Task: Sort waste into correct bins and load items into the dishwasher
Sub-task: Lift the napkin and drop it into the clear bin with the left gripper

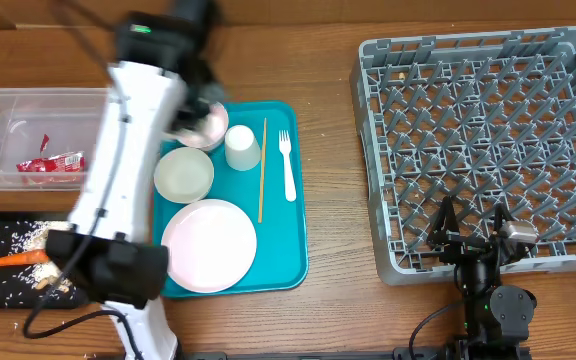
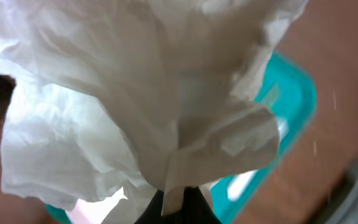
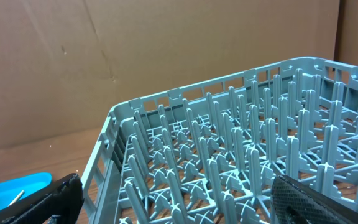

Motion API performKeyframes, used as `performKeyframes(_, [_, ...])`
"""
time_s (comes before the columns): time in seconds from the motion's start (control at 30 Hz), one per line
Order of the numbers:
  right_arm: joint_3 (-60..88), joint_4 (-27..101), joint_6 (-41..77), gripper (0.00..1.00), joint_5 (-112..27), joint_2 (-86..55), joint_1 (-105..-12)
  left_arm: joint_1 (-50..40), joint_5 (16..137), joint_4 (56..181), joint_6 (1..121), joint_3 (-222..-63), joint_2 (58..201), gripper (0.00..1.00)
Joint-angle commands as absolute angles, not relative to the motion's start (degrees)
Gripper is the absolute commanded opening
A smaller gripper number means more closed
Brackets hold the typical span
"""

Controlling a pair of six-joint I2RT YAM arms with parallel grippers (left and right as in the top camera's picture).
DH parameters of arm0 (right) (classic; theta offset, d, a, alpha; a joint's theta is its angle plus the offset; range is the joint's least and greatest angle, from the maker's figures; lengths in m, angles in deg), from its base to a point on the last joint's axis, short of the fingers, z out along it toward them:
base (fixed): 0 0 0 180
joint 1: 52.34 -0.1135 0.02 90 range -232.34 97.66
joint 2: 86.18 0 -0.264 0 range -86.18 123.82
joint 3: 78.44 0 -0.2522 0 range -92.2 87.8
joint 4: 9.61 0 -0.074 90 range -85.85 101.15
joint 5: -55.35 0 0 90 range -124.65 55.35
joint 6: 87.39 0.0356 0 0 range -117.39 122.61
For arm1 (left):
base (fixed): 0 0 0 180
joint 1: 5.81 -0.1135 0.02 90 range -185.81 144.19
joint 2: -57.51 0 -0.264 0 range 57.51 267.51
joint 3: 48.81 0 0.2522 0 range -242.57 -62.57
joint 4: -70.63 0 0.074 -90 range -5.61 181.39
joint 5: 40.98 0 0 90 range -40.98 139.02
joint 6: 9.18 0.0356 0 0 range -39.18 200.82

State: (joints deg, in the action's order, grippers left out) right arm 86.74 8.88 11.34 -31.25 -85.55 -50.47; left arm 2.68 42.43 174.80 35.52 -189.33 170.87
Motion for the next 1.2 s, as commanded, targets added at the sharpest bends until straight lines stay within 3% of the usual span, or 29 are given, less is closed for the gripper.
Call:
performKeyframes(0.0, [87.33, 8.53, 10.93, 1.00, -30.88, -86.01, -50.45, -8.95, 40.48, 171.26, 37.58, -189.55, 169.71, 0.04])
performKeyframes(0.27, [87.33, 8.53, 10.93, 1.00, -30.88, -86.01, -50.45, -23.55, 42.91, 160.05, 36.90, -181.22, 169.71, 0.06])
performKeyframes(0.33, [87.33, 8.53, 10.93, 1.00, -30.88, -86.01, -50.45, -25.45, 42.91, 156.88, 36.92, -177.87, 169.71, 0.13])
performKeyframes(0.37, [87.33, 8.53, 10.93, 1.00, -30.88, -86.01, -50.45, -26.17, 43.13, 155.26, 36.94, -176.17, 169.71, 0.27])
performKeyframes(0.4, [87.33, 8.53, 10.93, 1.00, -30.88, -86.01, -50.45, -26.78, 43.37, 153.93, 36.92, -174.46, 169.71, 0.93])
performKeyframes(0.43, [87.33, 8.53, 10.93, 1.00, -30.88, -86.01, -50.45, -26.87, 43.58, 153.56, 36.94, -173.87, 169.71, 1.00])
performKeyframes(0.9, [87.33, 8.53, 10.93, 1.00, -30.88, -86.01, -50.45, -24.18, 53.53, 158.30, 42.12, -177.81, 163.44, 1.00])
performKeyframes(1.03, [87.33, 8.53, 10.93, 1.00, -30.88, -86.01, -50.45, -18.74, 53.57, 159.15, 45.51, -177.81, 157.12, 1.00])
performKeyframes(1.17, [87.33, 8.53, 10.93, 1.00, -30.88, -86.01, -50.45, -6.46, 53.05, 159.22, 54.01, -177.74, 154.87, 1.00])
